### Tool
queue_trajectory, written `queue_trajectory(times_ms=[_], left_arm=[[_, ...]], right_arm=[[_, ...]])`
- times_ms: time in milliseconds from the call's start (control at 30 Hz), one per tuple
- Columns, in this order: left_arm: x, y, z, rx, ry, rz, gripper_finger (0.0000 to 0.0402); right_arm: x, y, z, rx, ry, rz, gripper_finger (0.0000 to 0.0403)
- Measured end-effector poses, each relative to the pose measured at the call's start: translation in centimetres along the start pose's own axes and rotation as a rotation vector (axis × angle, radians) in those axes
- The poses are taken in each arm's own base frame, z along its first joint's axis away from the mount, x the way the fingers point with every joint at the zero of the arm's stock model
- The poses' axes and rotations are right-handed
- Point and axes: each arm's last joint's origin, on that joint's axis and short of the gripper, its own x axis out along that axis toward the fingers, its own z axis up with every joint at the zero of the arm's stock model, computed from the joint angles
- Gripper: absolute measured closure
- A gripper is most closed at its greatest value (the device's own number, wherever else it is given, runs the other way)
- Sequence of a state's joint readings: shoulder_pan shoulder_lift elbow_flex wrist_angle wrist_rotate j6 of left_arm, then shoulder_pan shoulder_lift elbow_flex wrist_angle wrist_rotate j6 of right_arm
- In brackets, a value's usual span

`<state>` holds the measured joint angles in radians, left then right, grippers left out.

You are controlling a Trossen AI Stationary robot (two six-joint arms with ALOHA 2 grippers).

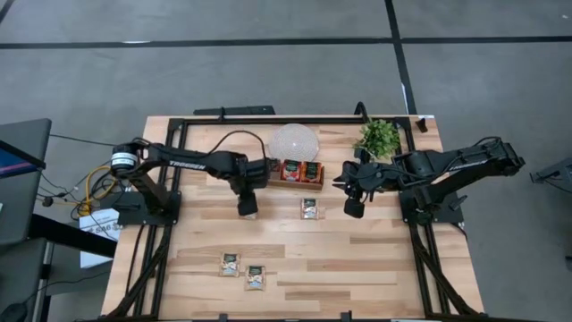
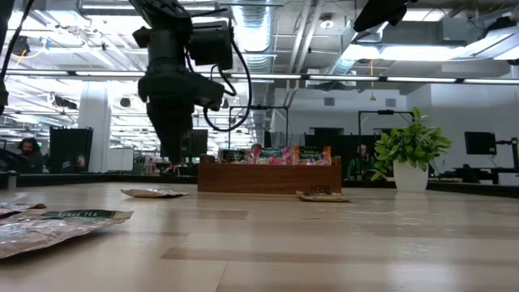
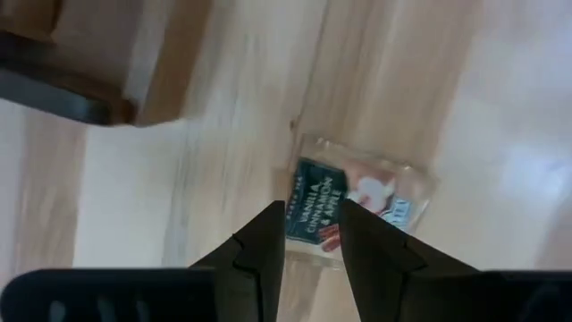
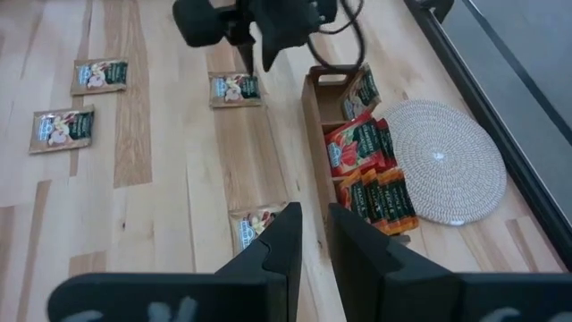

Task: Pick & Place Tea
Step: Put the brown tea bag into the left compartment of the wooden organizer

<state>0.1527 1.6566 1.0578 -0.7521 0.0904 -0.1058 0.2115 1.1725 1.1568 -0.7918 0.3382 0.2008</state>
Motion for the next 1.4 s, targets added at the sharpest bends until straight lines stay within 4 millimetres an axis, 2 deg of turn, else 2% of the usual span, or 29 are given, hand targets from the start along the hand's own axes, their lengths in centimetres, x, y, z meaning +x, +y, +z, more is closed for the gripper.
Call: queue_trajectory(times_ms=[267,500,700,1000,1133,1400], left_arm=[[2.3,-0.8,-2.2,0.025,0.041,0.211,0.0303],[3.2,-0.9,-2.4,-0.008,-0.046,0.275,0.0303],[3.7,-1.4,-2.9,0.043,-0.044,0.270,0.0303],[1.1,-2.4,-2.5,0.120,-0.165,0.120,0.0303],[1.9,-2.6,-2.4,0.139,-0.142,0.057,0.0303],[3.9,-2.4,-2.4,0.144,-0.075,0.111,0.0303]], right_arm=[[0.0,0.0,0.0,0.000,0.000,0.000,0.0353],[0.0,0.0,0.0,0.001,-0.003,0.001,0.0353],[0.0,0.0,0.0,0.003,-0.004,0.002,0.0353],[0.0,0.0,0.1,0.004,-0.007,0.003,0.0353],[0.0,0.0,0.1,0.005,-0.008,0.006,0.0353],[-0.1,0.3,0.1,0.001,-0.010,0.037,0.0353]])
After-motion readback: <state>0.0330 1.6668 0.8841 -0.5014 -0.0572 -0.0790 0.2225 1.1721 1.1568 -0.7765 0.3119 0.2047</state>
